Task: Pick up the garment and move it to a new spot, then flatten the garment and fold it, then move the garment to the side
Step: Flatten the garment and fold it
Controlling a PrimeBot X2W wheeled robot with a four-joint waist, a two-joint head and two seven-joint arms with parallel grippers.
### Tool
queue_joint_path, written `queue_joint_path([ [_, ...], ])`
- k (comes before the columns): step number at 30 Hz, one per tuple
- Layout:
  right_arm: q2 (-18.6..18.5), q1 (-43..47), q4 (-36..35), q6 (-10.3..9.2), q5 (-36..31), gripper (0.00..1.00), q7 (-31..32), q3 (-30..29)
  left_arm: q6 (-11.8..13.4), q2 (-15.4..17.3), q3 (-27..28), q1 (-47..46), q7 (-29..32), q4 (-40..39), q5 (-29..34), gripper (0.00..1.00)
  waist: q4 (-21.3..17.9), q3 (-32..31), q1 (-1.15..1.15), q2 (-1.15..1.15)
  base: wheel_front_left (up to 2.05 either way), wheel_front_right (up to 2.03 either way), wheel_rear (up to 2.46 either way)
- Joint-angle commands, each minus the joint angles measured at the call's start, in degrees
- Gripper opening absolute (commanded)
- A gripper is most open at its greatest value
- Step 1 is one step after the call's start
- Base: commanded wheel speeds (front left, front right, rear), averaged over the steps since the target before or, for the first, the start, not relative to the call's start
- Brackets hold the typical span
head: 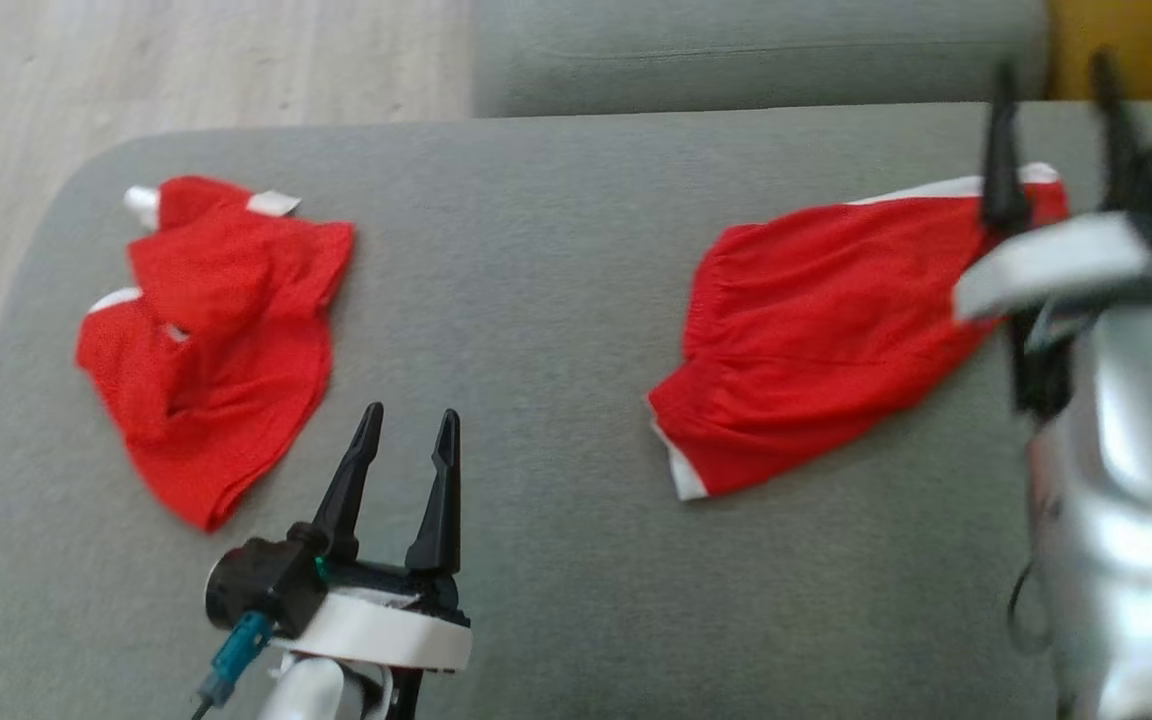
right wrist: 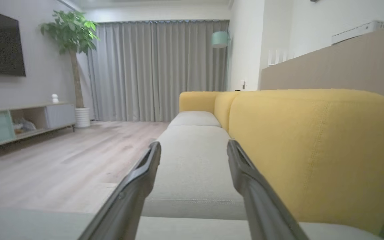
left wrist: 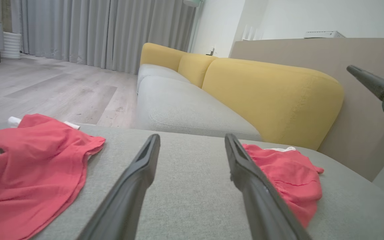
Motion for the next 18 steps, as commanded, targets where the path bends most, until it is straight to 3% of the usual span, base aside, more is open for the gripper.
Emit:
queue_joint_path([
  [1,0.7,2.4,-3.2,0.39,2.5,1.0,-0.6,2.8,-0.2,-0.1,1.9,-2.6,-0.5,-1.7,0.5,1.0,-2.0,-0.5,0.0,0.0,0.0,0.0,0.0],
  [5,0.7,15.5,-13.1,0.39,13.4,1.0,-0.7,10.2,-0.4,-0.1,1.5,-3.0,-0.5,-1.2,0.6,1.0,-4.7,-0.2,0.0,0.0,0.0,0.0,0.0],
  [8,0.7,24.9,-19.5,0.39,17.2,1.0,-0.7,12.8,-0.6,-0.1,1.1,-3.4,-0.5,-0.9,0.8,1.0,-6.6,0.5,0.0,0.0,0.0,0.0,0.0],
  [12,0.7,31.1,-25.2,0.39,17.5,1.0,-0.7,13.0,-1.0,0.0,0.3,-4.4,-0.5,-0.1,1.3,1.0,-8.7,1.8,0.0,0.0,0.0,0.0,0.0],
  [18,0.7,32.3,-28.4,0.39,17.2,1.0,-0.7,10.9,-1.9,0.1,-3.4,-7.8,2.1,3.0,1.1,1.0,-10.8,4.3,0.0,0.0,0.0,0.0,0.0],
])
